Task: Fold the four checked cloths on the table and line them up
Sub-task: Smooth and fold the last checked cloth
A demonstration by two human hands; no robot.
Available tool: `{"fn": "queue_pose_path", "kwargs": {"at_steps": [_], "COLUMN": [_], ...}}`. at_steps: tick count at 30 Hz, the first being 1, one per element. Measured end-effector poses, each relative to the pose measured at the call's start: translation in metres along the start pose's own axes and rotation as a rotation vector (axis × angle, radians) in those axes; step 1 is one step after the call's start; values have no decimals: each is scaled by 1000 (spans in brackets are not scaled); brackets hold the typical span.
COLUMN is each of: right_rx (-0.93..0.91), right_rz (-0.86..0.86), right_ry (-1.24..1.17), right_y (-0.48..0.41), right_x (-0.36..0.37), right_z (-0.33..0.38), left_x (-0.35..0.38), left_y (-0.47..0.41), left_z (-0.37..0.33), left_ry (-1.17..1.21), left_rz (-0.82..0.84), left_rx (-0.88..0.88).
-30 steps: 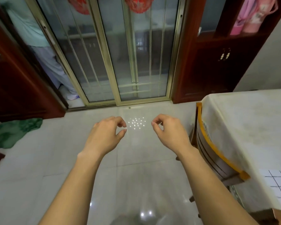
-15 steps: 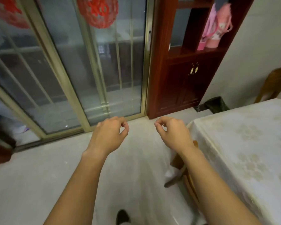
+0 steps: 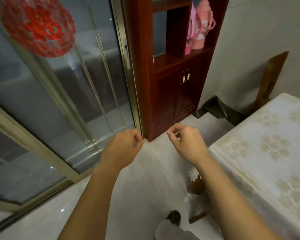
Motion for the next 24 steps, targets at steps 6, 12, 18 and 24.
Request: {"fn": "queue_pose_path", "kwargs": {"at_steps": [6, 12, 18, 24], "right_rx": [-16, 29, 195, 393], "right_rz": [17, -46, -68, -229], "right_ry": [-51, -66, -3, 73], "right_y": [-114, -203, -253, -317], "right_x": [-6, -39, -52, -93], "right_z": [-14, -51, -117, -176], "left_x": [-36, -47, -10, 5], "left_y": [-108, -226, -332, -463], "left_z": [2, -23, -46, -89], "left_ry": [-43, -34, 20, -20], "left_rz": [33, 21, 140, 206], "left_rx": [6, 66, 228, 431]}}
Point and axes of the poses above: each hand's wrist, its own y-axis away from the middle knuckle, its own x-axis out of the palm, z = x × y, the point moved 4 cm from there along -y, towards the middle knuckle, and after that the axes turned 8 degrees about z, right-handed, at the moved point
